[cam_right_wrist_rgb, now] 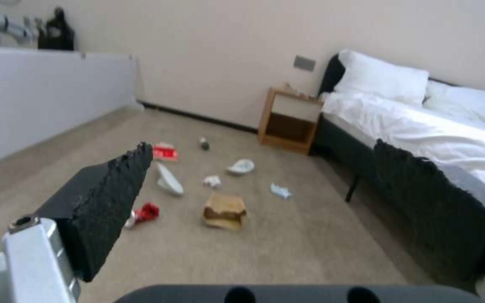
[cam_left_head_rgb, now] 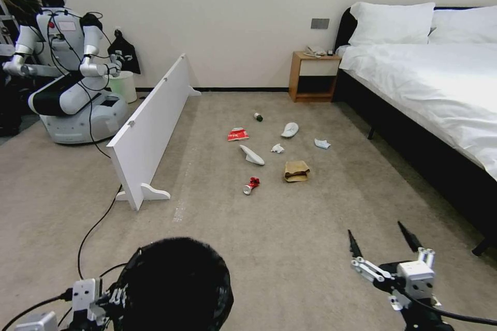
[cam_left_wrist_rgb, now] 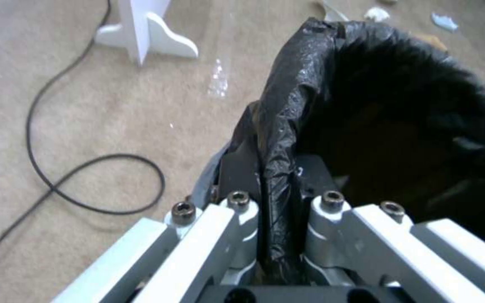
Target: Pick up the trash bin, then pick up the garbage from the floor and place it into the trash bin.
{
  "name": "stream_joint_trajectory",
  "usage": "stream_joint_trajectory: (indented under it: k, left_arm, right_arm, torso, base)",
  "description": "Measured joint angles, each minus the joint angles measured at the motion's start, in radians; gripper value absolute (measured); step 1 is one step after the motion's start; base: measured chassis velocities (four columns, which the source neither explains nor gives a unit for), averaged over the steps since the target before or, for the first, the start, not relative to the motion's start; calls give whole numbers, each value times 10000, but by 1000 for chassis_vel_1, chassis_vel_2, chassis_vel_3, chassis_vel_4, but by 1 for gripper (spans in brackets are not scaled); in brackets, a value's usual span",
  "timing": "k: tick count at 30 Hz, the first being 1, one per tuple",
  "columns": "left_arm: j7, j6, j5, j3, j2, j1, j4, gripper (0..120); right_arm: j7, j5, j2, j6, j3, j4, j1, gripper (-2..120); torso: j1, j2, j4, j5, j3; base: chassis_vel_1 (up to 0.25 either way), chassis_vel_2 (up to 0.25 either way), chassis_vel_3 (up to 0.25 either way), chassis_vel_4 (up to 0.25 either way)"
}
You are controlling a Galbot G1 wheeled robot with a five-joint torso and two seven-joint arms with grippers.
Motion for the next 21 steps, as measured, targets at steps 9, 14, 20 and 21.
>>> stream_joint_trajectory:
  k: [9, 14, 20, 21]
  left_arm:
    - [-802, 407, -780, -163, 387, -814, -68, 5]
    - [-857, 473, -884, -200, 534, -952, -54, 5]
    - [-909, 473, -1134, -436, 804, -1304, 37, 5]
    - [-909, 473, -1134, -436, 804, -1304, 37, 5]
  right_arm:
    - [4, -106, -154, -42, -174, -259, -157, 100]
    - [-78, -90, -224, 222, -404, -518, -190, 100]
    - [-181, -44, -315, 312, -710, -755, -206, 100]
    - [-181, -44, -315, 312, -710, -755, -206, 100]
  torso:
    - [0, 0, -5, -4, 0]
    - [0, 0, 0, -4, 0]
    - [-1, 0, 0, -4, 0]
    - [-1, 0, 0, -4, 0]
  base:
    - [0, 0, 0, 0]
    - [0, 0, 0, 0]
    - [0, 0, 0, 0]
    - [0, 0, 0, 0]
